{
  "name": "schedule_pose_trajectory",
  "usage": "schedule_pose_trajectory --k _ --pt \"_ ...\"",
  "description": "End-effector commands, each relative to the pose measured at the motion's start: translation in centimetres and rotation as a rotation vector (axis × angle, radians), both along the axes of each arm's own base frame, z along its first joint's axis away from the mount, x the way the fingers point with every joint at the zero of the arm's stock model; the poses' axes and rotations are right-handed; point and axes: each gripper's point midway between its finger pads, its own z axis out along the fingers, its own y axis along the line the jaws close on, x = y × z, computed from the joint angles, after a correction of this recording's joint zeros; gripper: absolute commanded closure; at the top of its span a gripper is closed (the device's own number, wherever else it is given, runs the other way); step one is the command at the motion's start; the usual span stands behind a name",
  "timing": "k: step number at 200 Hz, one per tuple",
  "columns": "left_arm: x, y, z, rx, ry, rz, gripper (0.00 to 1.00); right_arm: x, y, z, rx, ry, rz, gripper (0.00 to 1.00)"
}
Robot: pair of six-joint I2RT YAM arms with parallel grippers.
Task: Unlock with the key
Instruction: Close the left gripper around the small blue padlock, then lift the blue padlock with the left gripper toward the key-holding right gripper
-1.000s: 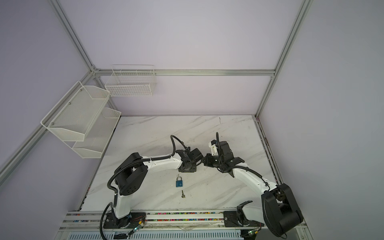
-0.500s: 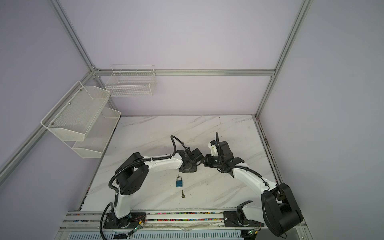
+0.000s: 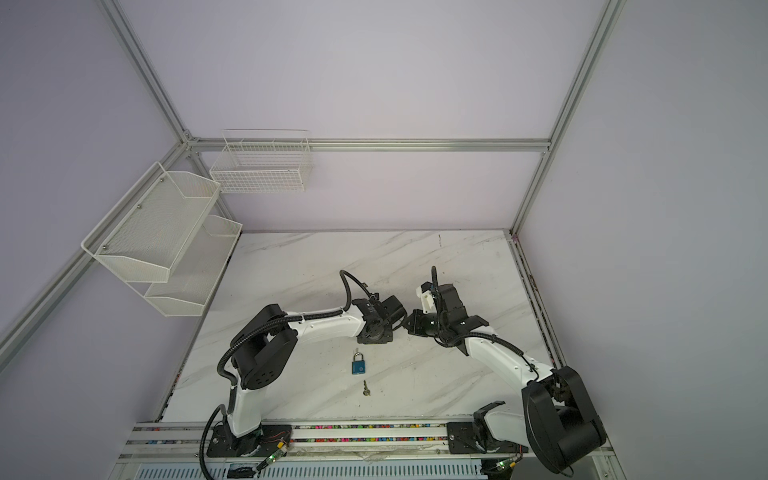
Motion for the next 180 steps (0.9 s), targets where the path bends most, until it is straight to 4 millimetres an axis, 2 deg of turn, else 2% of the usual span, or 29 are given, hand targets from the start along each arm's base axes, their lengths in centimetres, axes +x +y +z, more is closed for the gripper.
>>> schedule_pose_trajectory --k 1,18,34,67,91,119,137,161,180 --pt "1.0 -0.4 -0.4 0.001 -0.006 0.021 0.77 -0.4 -0.1 0.5 0.010 -0.021 0.018 1.00" --pt "1.1 -0.2 -0.2 0.009 -0.016 0.023 0.82 -0.6 -0.1 0.7 0.013 -0.028 0.017 1.00" --pt "1.6 -0.3 0.8 -0.011 -0.036 0.032 0.85 -0.4 -0.5 0.8 -0.012 -0.041 0.003 1.00" --pt "3.0 -0.8 4.6 -0.140 -0.107 0.092 0.92 -0.1 -1.1 1.3 -0.035 -0.070 -0.021 1.00" --pt "3.8 0.2 7.5 -0.269 -0.160 0.201 0.97 0.3 -0.8 1.4 -0.049 -0.086 -0.025 1.00" --pt "4.3 2.5 10.8 -0.426 -0.236 0.349 0.99 0.4 1.5 1.3 -0.070 -0.119 0.004 1.00" --pt "4.3 4.1 11.7 -0.507 -0.249 0.446 1.00 0.1 3.7 1.7 -0.052 -0.151 0.015 1.00" --pt "4.6 5.6 12.9 -0.625 -0.265 0.558 1.00 -0.2 6.8 3.4 0.034 -0.209 0.014 1.00" --pt "4.8 6.0 13.9 -0.716 -0.278 0.611 1.00 0.1 8.1 5.0 0.103 -0.261 -0.019 1.00"
